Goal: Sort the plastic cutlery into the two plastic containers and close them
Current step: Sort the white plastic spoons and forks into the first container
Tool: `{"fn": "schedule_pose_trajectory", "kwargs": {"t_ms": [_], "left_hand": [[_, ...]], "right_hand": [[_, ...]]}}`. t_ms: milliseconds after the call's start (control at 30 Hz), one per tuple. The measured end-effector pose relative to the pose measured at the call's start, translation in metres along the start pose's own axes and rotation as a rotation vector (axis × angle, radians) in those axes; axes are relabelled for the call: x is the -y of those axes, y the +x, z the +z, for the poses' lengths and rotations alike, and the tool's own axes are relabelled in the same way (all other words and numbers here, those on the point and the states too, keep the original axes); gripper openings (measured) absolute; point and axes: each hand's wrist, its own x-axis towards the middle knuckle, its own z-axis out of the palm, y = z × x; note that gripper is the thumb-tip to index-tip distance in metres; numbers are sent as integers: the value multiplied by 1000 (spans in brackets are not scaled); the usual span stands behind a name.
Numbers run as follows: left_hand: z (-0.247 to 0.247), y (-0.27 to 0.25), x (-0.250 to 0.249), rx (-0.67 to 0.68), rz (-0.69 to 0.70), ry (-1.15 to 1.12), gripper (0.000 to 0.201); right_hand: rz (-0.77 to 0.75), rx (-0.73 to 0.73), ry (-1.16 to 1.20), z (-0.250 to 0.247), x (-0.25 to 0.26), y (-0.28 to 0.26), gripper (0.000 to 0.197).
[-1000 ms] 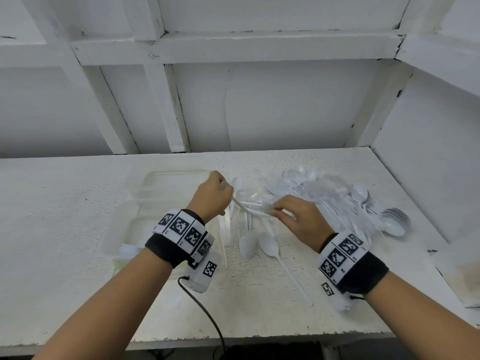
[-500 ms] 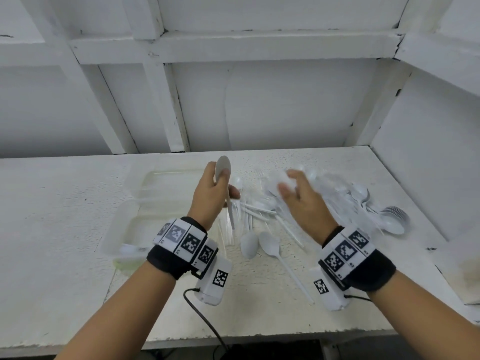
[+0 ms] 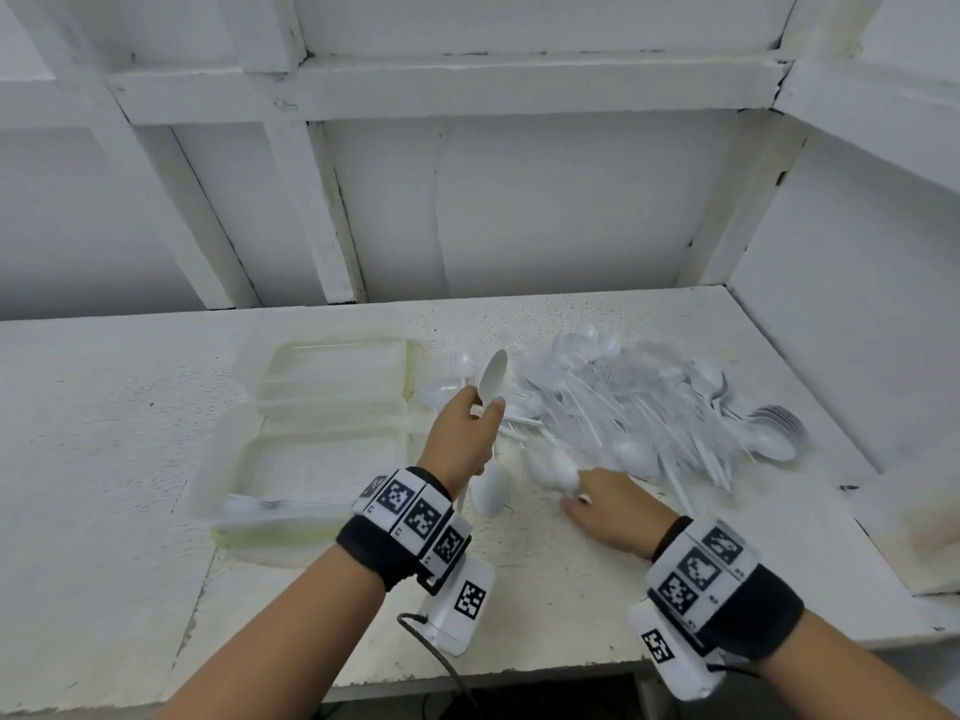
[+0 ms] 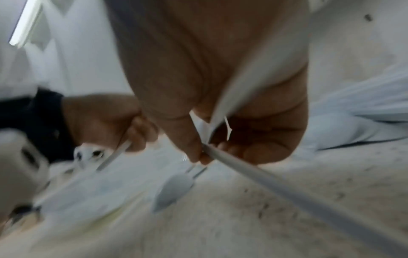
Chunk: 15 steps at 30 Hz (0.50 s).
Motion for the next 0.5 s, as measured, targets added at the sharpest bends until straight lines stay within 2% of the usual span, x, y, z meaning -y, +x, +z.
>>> {"fn": "schedule_pose_trajectory", "kwargs": {"t_ms": [100, 167, 200, 333, 500], "left_hand": [[18, 15, 10, -8, -100, 129, 28], [35, 25, 16, 35, -149, 190, 22], [43, 27, 17, 68, -172, 208, 17], [66, 33, 16, 136, -250, 272, 32], [73, 39, 10, 157, -269, 341, 26]], "right_hand": [[19, -146, 463, -19, -9, -10, 14], [52, -231, 739, -29, -11, -14, 11], [68, -285, 778, -32, -12, -14, 12], [97, -470, 768, -39, -20, -9, 14], [82, -468, 740, -34, -22, -8, 15]]}}
